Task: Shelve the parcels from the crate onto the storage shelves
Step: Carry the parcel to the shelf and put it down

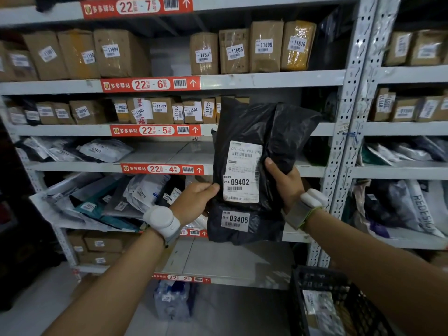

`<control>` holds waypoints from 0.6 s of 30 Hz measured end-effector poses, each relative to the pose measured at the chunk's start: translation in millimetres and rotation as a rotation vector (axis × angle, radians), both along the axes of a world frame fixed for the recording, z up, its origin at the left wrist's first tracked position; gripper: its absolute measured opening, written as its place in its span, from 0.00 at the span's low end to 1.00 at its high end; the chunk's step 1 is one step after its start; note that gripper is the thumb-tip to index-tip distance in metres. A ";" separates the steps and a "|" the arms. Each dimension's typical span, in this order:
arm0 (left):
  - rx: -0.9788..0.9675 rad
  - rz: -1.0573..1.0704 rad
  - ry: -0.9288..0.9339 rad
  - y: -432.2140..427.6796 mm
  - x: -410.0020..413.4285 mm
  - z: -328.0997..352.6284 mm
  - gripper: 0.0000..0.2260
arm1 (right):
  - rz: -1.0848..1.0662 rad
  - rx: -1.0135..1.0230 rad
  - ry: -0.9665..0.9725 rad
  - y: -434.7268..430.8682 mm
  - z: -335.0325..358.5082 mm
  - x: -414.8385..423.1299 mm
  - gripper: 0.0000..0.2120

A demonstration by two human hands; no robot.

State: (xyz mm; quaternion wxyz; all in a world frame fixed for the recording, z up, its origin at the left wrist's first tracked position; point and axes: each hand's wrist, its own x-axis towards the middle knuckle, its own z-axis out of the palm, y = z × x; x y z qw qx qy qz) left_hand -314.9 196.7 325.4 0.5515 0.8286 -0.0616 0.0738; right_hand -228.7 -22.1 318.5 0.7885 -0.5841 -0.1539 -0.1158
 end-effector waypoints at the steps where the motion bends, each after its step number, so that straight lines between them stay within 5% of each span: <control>1: -0.001 -0.002 0.001 0.2 -0.4 0.2 0.16 | -0.006 0.002 -0.002 0.1 -0.7 0.1 0.30; 7: -0.035 -0.021 0.008 1.6 -0.7 -1.6 0.19 | 0.019 0.065 0.023 3.8 -4.8 2.4 0.29; 11: -0.358 0.057 0.070 1.5 0.8 -2.6 0.18 | 0.137 0.095 0.056 16.1 -5.1 -1.0 0.38; 14: -0.448 0.010 0.116 -2.8 -2.0 -5.6 0.10 | 0.099 -0.038 -0.002 30.9 -5.3 -4.0 0.32; 18: -0.665 0.134 0.160 -0.9 -11.9 -17.1 0.15 | 0.051 -0.202 -0.084 52.0 -2.2 -8.7 0.32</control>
